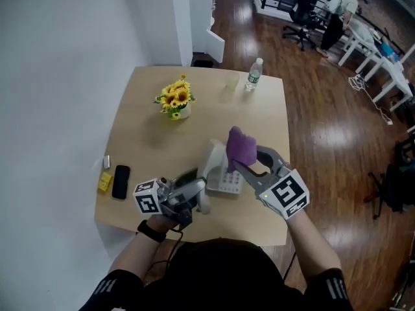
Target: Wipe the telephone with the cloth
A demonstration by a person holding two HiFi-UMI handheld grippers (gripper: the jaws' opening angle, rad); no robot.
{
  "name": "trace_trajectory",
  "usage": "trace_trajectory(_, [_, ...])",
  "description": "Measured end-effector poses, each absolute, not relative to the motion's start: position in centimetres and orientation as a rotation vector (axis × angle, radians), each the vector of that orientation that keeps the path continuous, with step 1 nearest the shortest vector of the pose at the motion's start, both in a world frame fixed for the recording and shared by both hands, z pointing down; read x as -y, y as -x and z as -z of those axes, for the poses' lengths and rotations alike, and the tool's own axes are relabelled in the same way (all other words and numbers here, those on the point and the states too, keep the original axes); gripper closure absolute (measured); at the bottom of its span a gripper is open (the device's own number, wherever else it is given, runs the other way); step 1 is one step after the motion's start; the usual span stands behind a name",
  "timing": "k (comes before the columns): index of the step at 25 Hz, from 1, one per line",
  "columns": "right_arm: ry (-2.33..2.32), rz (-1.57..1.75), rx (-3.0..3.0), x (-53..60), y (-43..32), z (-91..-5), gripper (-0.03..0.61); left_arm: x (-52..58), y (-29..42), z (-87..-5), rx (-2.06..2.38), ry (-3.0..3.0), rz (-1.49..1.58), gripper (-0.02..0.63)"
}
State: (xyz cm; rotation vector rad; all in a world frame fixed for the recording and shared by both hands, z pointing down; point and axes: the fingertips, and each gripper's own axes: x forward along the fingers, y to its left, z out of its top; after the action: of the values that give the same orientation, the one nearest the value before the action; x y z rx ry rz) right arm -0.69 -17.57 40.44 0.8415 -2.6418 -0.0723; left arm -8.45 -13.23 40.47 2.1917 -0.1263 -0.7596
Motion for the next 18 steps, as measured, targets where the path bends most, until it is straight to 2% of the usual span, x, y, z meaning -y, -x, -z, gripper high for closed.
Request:
trace_trajectory(9, [-0.602, 0.492, 2.496, 13.8, 6.1, -37.4, 0.44, 11.6, 8.6, -38.1, 0.019, -2.162, 0.869, 0.413])
trace_trajectory(14, [-0.5, 0.564, 2.413, 11.6, 5.9, -39.3, 0.44, 11.6, 9.0, -38.1, 0.021, -2.141, 0.893, 0.414])
trace_trajectory(18, [-0.655, 0.498, 2.477, 13.6, 4.8, -37.1, 0.44, 11.2, 8.6, -38.1, -0.01, -2.152, 0.874, 0.413])
